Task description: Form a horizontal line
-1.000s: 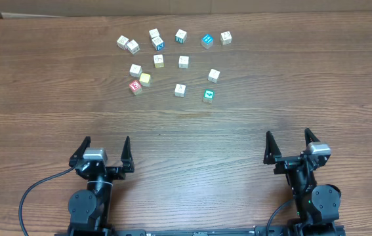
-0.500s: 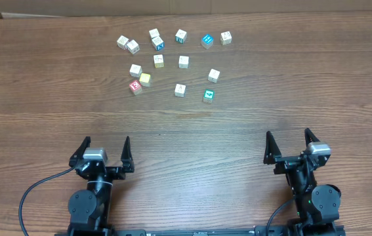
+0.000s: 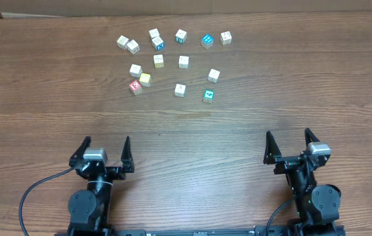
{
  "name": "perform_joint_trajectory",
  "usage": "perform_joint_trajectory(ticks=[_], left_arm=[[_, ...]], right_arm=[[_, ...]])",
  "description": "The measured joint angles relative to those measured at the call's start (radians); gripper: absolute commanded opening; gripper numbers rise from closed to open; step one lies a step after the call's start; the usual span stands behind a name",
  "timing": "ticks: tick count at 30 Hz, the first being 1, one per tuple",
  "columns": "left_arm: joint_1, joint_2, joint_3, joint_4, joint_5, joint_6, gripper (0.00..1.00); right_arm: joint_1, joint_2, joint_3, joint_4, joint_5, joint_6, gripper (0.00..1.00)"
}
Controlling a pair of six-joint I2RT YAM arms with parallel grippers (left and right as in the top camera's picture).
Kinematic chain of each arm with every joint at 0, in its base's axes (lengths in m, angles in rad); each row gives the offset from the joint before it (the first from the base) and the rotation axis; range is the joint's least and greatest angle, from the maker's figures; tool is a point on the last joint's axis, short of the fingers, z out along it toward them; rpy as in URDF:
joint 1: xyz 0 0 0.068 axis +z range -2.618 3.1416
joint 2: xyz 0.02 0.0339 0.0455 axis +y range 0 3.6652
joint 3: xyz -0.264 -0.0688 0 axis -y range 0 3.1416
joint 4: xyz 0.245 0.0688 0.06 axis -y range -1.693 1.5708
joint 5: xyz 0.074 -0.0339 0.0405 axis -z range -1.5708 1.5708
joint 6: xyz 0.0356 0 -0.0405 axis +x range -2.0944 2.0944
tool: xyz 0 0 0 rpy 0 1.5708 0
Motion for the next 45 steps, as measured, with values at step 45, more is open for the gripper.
perform_joint_trajectory(ticks=[45], left_arm=[[0.000,1.443,2.161,-1.050,0.304,0.156,1.00]], right_arm=[[0.000,0.000,0.000,0.001,0.000,0.000,1.00]])
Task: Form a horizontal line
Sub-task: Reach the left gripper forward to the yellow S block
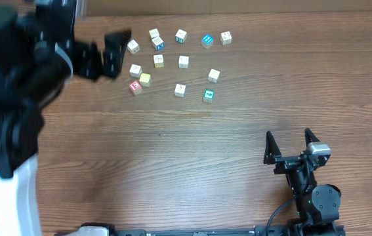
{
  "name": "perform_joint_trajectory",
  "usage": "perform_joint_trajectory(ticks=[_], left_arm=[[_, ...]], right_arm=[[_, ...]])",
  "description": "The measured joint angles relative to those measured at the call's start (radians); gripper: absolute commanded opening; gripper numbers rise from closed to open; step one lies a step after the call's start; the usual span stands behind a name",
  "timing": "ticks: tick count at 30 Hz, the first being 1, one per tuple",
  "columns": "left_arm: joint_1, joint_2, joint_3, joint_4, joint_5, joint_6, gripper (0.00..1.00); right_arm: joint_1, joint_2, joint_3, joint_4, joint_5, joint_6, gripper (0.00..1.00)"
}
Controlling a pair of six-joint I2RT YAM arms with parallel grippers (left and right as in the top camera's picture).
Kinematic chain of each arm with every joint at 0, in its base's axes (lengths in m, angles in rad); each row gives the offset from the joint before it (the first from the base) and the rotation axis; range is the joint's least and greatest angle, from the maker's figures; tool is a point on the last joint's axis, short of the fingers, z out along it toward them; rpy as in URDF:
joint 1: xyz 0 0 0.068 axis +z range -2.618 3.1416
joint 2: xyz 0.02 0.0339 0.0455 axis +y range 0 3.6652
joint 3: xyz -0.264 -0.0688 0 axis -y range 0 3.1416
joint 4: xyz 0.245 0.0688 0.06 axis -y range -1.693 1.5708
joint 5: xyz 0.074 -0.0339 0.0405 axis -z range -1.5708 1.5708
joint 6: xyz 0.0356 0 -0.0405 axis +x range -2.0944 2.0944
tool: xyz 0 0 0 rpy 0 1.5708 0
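Several small lettered cubes lie scattered at the table's far middle, among them a red one (134,86), a yellow one (145,79), a green one (208,96) and a blue one (206,40). They form no line. My left arm rises large and blurred at the upper left. Its left gripper (120,51) reaches the cluster's left edge, beside a white cube (132,46); the fingers look spread and open with nothing visibly held. My right gripper (288,134) stands open near the front right, far from the cubes.
The left arm's dark body (15,85) hides the table's left side and could cover a cube there. The wooden table (186,151) stretches between the cubes and the right arm's base. A pale wall edge runs along the back.
The left arm has left its rest pose at the front left and now stands raised, its gripper at the left edge of the cubes. The leftmost white cube is hidden. The right arm has not moved.
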Motion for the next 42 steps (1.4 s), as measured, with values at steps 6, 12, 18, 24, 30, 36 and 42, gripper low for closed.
perform_joint_trajectory(ticks=[6,12,18,24,30,36,42], left_arm=[[0.000,0.181,0.142,-0.034,-0.058,0.015,0.95],[0.000,0.337,0.150,-0.047,-0.068,0.021,0.99],[0.000,0.475,0.149,-0.065,-0.066,0.021,0.88],[-0.002,0.553,0.149,-0.135,-0.062,0.014,0.18],[-0.026,0.630,0.150,-0.181,-0.063,-0.018,0.38],[-0.051,0.747,0.150,-0.235,-0.063,-0.037,0.50],[-0.056,0.882,0.150,-0.292,-0.101,-0.050,0.52]], right_arm=[[0.000,0.000,0.000,0.000,0.000,0.000,1.00],[0.000,0.000,0.000,0.000,0.000,0.000,1.00],[0.000,0.000,0.000,0.000,0.000,0.000,1.00],[0.000,0.000,0.000,0.000,0.000,0.000,1.00],[0.000,0.000,0.000,0.000,0.000,0.000,1.00],[0.000,0.000,0.000,-0.001,0.000,0.000,1.00],[0.000,0.000,0.000,-0.001,0.000,0.000,1.00]])
